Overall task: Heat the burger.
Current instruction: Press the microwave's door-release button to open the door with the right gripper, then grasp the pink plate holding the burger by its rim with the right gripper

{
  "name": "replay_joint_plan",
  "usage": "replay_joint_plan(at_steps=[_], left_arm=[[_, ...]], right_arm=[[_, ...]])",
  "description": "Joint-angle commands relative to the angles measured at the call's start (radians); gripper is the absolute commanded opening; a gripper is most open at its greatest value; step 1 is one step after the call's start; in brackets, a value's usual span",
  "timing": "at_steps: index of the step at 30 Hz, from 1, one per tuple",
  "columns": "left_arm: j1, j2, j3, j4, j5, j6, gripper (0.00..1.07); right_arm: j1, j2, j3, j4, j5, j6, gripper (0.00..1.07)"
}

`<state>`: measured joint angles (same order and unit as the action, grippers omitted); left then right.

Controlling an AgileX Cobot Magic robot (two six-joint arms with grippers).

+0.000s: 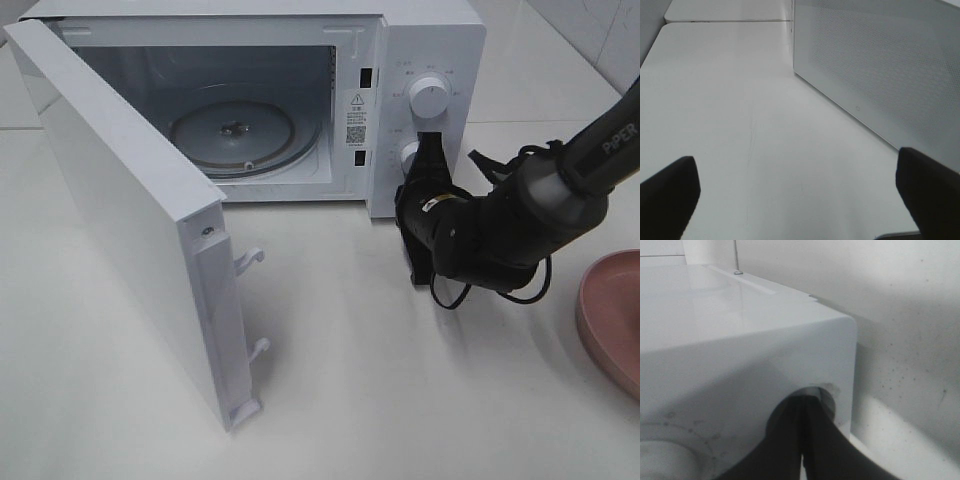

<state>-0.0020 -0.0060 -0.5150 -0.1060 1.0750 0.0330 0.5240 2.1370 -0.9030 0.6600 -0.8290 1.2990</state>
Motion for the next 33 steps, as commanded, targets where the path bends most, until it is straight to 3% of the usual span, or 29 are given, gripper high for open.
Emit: replay_joint_plan(at_steps=[1,5,18,26,33], left_arm=[[-0.004,-0.016,0.0,-0.008,-0.01,-0.001,1.0],[-0.004,-0.016,0.0,-0.008,-0.01,-0.001,1.0],[-0.004,-0.016,0.0,-0.008,-0.01,-0.001,1.0],[-0.004,-0.016,0.0,-0.008,-0.01,-0.001,1.0],[-0.004,-0.016,0.0,-0.008,-0.01,-0.001,1.0]], right_arm=[[-0.012,-0.042,0.01,-0.024,-0.033,-0.049,0.0],[-0.012,-0.07,0.033,-0.024,-0.03,-0.054,0.0],[-0.012,-0.21,0.11,-0.02,0.265,-0.235,0.0],[-0.059,-0.323,0.12,-0.074,0.578,-0.612,0.01],[-0.109,-0.429,0.118,-0.228,0.901,-0.881,0.02]])
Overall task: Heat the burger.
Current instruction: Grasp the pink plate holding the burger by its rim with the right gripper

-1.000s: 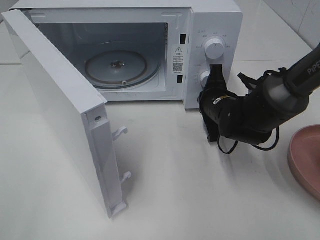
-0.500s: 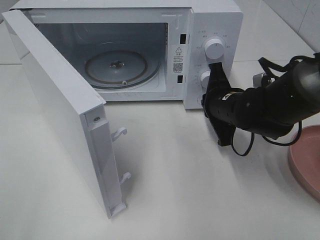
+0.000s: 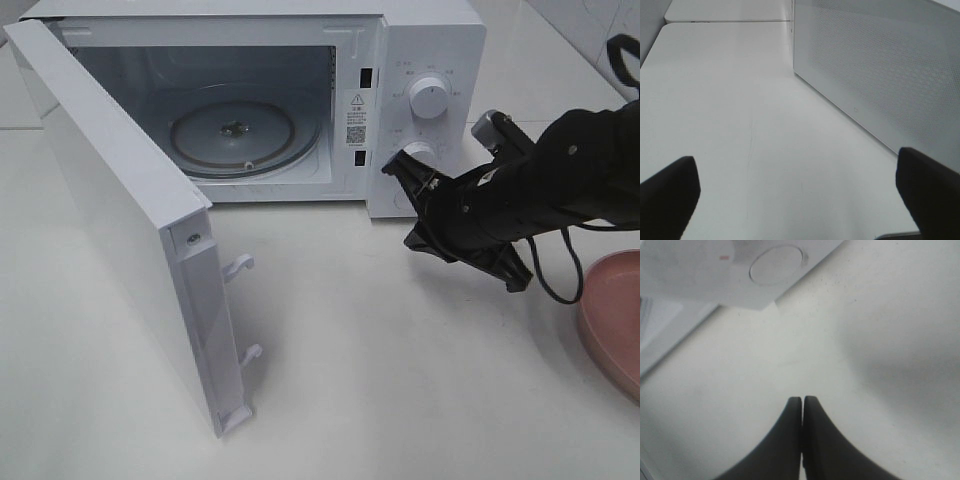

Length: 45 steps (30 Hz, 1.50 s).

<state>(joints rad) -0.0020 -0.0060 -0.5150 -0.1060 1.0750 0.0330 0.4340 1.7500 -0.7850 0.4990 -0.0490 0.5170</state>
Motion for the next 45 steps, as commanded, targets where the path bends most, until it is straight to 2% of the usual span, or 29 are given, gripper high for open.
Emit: replay_joint_plan(at_steps=[1,2,6,12,21,29,30,32,33,34,35,36,37,38,39,40,41,45], left_arm=[[-0.004,-0.016,0.0,-0.008,-0.01,-0.001,1.0],[-0.004,-0.016,0.0,-0.008,-0.01,-0.001,1.0],[-0.004,-0.016,0.0,-0.008,-0.01,-0.001,1.0],[-0.004,-0.016,0.0,-0.008,-0.01,-0.001,1.0],[-0.004,-0.016,0.0,-0.008,-0.01,-0.001,1.0],[-0.004,-0.016,0.0,-0.008,-0.01,-0.001,1.0],[-0.004,-0.016,0.0,-0.008,-0.01,-0.001,1.0],[-0.004,-0.016,0.0,-0.008,-0.01,-0.001,1.0],[-0.004,-0.016,0.0,-0.008,-0.01,-0.001,1.0],[-0.004,-0.016,0.0,-0.008,-0.01,-0.001,1.0],[-0.004,-0.016,0.0,-0.008,-0.01,-0.001,1.0],[-0.004,-0.016,0.0,-0.008,-0.01,-0.001,1.0],[-0.004,-0.016,0.0,-0.008,-0.01,-0.001,1.0],[-0.004,-0.016,0.0,-0.008,-0.01,-0.001,1.0],[-0.004,-0.016,0.0,-0.008,-0.01,-0.001,1.0],[-0.004,-0.016,0.0,-0.008,-0.01,-0.001,1.0],[-0.004,-0.016,0.0,-0.008,-0.01,-0.001,1.0],[-0.004,-0.016,0.0,-0.008,-0.01,-0.001,1.0]], right_arm=[[-0.024,-0.054,0.0,-0.09,0.161,-0.125,0.02],[-0.024,-0.054,0.0,-0.09,0.161,-0.125,0.02],[-0.027,-0.129,0.0,-0.251,0.311,-0.235,0.04],[-0.027,-0.21,0.0,-0.38,0.478,-0.31,0.05],[-0.03,-0.299,0.0,-0.467,0.654,-0.327,0.08],[-0.112,-0.377,0.0,-0.526,0.796,-0.373,0.16],[-0.135,-0.39,0.001,-0.548,0.835,-0.404,0.22],[-0.144,-0.391,0.001,-0.56,0.848,-0.416,0.26],[-0.159,-0.394,0.001,-0.586,0.875,-0.425,0.38],[-0.159,-0.394,0.001,-0.586,0.875,-0.425,0.38],[-0.176,-0.395,0.001,-0.611,0.886,-0.427,0.56],[-0.181,-0.395,0.001,-0.619,0.886,-0.427,0.66],[-0.181,-0.395,0.001,-0.619,0.886,-0.427,0.66],[-0.196,-0.395,0.001,-0.626,0.883,-0.426,0.84],[-0.196,-0.395,0.001,-0.626,0.883,-0.426,0.84],[-0.205,-0.394,0.001,-0.627,0.882,-0.427,0.99],[-0.206,-0.385,0.001,-0.627,0.886,-0.431,1.03],[-0.206,-0.356,0.001,-0.626,0.882,-0.431,1.01]])
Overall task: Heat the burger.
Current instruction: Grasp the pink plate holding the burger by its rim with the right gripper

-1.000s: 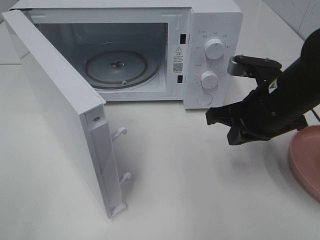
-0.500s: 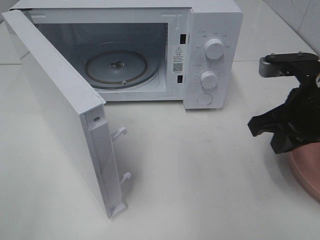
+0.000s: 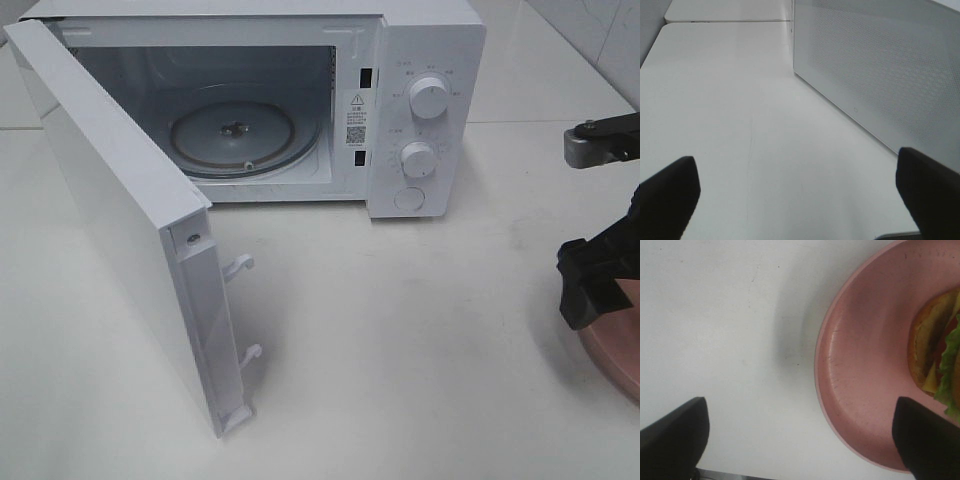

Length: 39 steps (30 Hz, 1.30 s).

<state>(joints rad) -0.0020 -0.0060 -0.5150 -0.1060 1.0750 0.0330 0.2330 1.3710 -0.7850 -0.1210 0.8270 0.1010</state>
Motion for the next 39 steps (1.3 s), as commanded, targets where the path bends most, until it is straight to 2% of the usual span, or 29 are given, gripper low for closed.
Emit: replay_joint_plan(at_steps=[1,24,31,39], left_arm=[[-0.004,-0.016,0.0,-0.008,-0.01,-0.001,1.0],[-0.004,-0.016,0.0,-0.008,-0.01,-0.001,1.0],[-0.004,-0.016,0.0,-0.008,-0.01,-0.001,1.0],[-0.004,-0.016,0.0,-0.008,-0.01,-0.001,1.0]], right_arm=[[-0.005,0.031,0.001,-0.009,0.003,-0.015,1.0],[-0.035,0.309,0.001,-0.058,-0.165,-0.007,0.95],[-0.095,0.358,0.001,-0.058,-0.222,-0.025,0.93],[-0.104,0.42,0.001,-0.055,-0.247,-0.029,0.91]])
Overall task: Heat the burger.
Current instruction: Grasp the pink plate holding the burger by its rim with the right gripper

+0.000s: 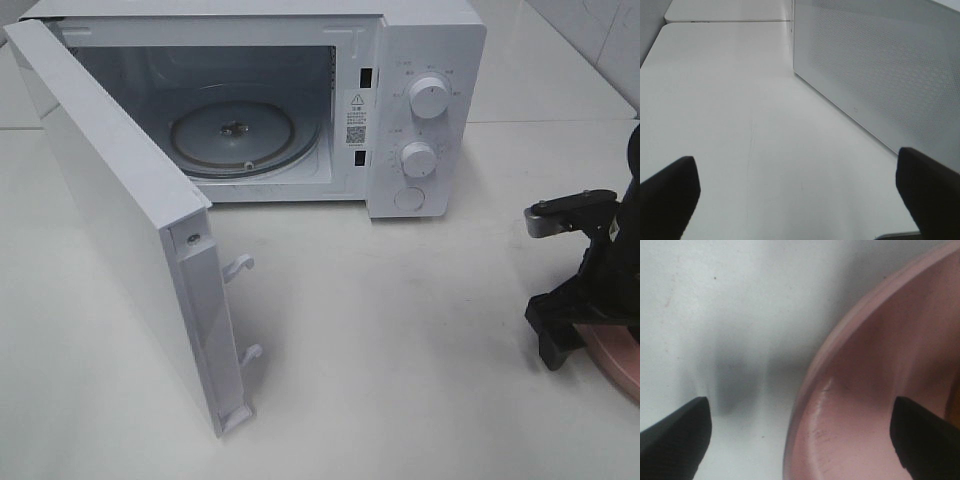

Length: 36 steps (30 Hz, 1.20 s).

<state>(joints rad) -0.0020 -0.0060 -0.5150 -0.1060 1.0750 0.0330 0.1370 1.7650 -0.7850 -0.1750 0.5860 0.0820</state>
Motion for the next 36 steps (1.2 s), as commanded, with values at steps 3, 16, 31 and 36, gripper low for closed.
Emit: replay_joint_plan(at_steps=[3,16,31,36], left_arm=[[-0.004,-0.016,0.0,-0.008,-0.01,-0.001,1.0],[-0.004,-0.016,0.0,-0.008,-0.01,-0.001,1.0],[-0.004,-0.016,0.0,-0.008,-0.01,-0.001,1.0],[-0.004,-0.016,0.0,-0.008,-0.01,-0.001,1.0]], right_arm=[[-0.008,0.038,0.001,0.0,-0.017,-0.01,0.9],[-0.008,0.038,0.001,-0.013,-0.011,0.051,0.42],[0.019,0.036,0.001,-0.081,0.034,0.139,0.0],[0.063,0.003,0.001,-0.168,0.07,0.235,0.0]])
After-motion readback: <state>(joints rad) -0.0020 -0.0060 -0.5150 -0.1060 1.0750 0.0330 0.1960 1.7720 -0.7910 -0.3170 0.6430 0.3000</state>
